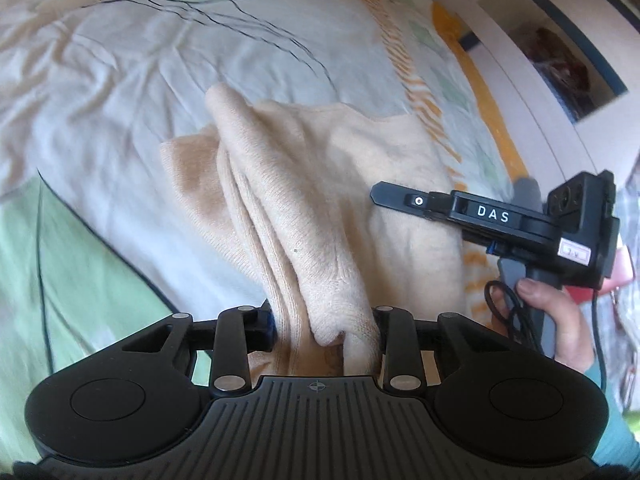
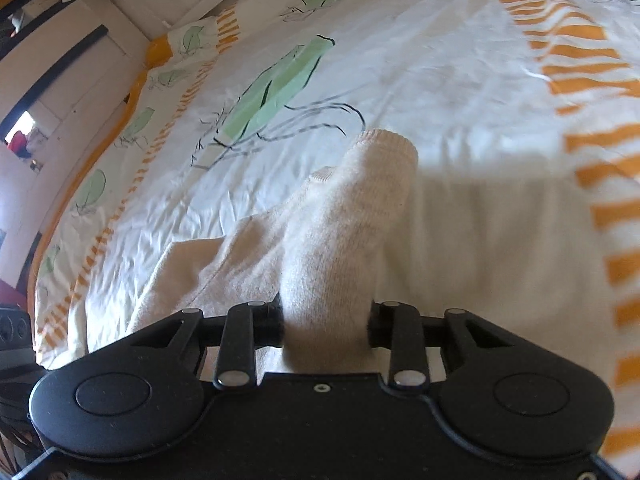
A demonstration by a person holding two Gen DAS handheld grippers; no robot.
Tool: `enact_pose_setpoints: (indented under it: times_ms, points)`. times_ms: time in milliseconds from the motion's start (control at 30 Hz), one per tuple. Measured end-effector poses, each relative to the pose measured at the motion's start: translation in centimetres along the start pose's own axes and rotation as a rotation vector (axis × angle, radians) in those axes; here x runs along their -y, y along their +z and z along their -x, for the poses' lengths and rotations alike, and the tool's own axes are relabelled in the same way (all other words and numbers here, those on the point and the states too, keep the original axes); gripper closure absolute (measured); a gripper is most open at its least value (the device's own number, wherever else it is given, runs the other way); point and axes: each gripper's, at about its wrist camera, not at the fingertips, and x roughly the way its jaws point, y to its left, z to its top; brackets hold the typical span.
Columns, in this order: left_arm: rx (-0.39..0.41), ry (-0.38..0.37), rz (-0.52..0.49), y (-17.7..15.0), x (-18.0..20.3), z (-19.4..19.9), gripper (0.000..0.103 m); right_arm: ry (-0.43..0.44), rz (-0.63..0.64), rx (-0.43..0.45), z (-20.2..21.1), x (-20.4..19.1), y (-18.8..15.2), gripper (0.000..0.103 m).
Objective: Fold small clothes
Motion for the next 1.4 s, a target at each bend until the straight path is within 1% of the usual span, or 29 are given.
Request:
enact_pose_setpoints:
  times_ms: [33,67,100,167,233,300,367,433,500,567,633,767,833,933,1033,1067,1167,1267,1300,1367,1400]
  points:
    - [0.005,0.021,-0.011,-0.5,0.2,0.0,0.069,-0.014,-0.003,0.009,0.4,0.2,-0.4,0.052]
    - [0.017,0.048,-0.007,-0.8,0.0,-0.1,0.064,-0.043,-0.001,0.023,0.7,0.4,-0.9,0.044]
    - [0.027,0.066,0.014,-1.0,-0.3,-0.1,0.062,-0.091,0.013,0.043,1.1,0.7,-1.3,0.039]
    - [0.052,0.05,0.082,-1.5,-1.4,0.1,0.061,-0.146,0.031,0.078,1.6,1.3,-2.0,0.031]
    - [0.079,0.046,0.111,-2.2,-2.2,0.5,0.06,-0.146,0.0,0.1,2.1,2.0,-2.5,0.032]
    - [0.101,0.056,0.096,-2.8,-2.3,0.7,0.059,-0.141,-0.021,0.114,2.3,2.3,-2.8,0.032]
    - [0.112,0.07,0.088,-3.3,-2.1,0.8,0.058,-0.145,-0.018,0.135,2.5,2.0,-3.0,0.031]
    - [0.12,0.089,0.083,-3.8,-1.6,1.6,0.057,-0.143,0.001,0.175,3.4,1.5,-3.7,0.028]
    - [0.147,0.128,0.042,-4.3,-0.7,2.6,0.058,-0.16,0.05,0.226,4.6,0.5,-4.3,0.028]
    - [0.183,0.19,-0.033,-5.0,0.6,4.0,0.058,-0.188,0.089,0.263,5.6,-0.5,-5.0,0.026]
    - [0.224,0.251,-0.119,-5.7,2.0,5.4,0.059,-0.211,0.108,0.281,6.3,-1.2,-5.8,0.026]
    - [0.328,0.345,-0.263,-5.7,4.9,6.7,0.059,-0.253,0.133,0.281,6.4,-2.3,-6.9,0.026]
    - [0.351,0.384,-0.305,-5.2,5.7,6.3,0.059,-0.26,0.147,0.279,6.3,-2.7,-7.3,0.026]
    - [0.359,0.414,-0.33,-4.4,6.0,4.8,0.059,-0.271,0.172,0.276,6.0,-3.5,-7.7,0.026]
    - [0.301,0.531,-0.363,-4.2,5.3,1.9,0.057,-0.309,0.199,0.251,5.3,-4.1,-8.1,0.026]
    - [0.287,0.544,-0.374,-4.5,4.8,1.3,0.057,-0.328,0.206,0.238,5.0,-4.1,-8.3,0.026]
    - [0.292,0.547,-0.375,-5.1,3.8,0.8,0.056,-0.357,0.2,0.204,4.3,-3.8,-8.9,0.019]
    - [0.287,0.539,-0.372,-5.0,3.6,1.1,0.056,-0.364,0.16,0.18,4.1,-3.1,-9.4,0.017]
    - [0.285,0.535,-0.364,-4.9,3.5,1.2,0.055,-0.367,0.14,0.169,4.0,-2.9,-9.5,0.013]
    - [0.281,0.519,-0.33,-4.7,3.0,1.2,0.051,-0.375,0.107,0.149,3.9,-2.4,-9.8,0.009]
    - [0.28,0.504,-0.306,-4.6,2.5,1.3,0.05,-0.378,0.103,0.143,3.9,-2.3,-10.0,0.008]
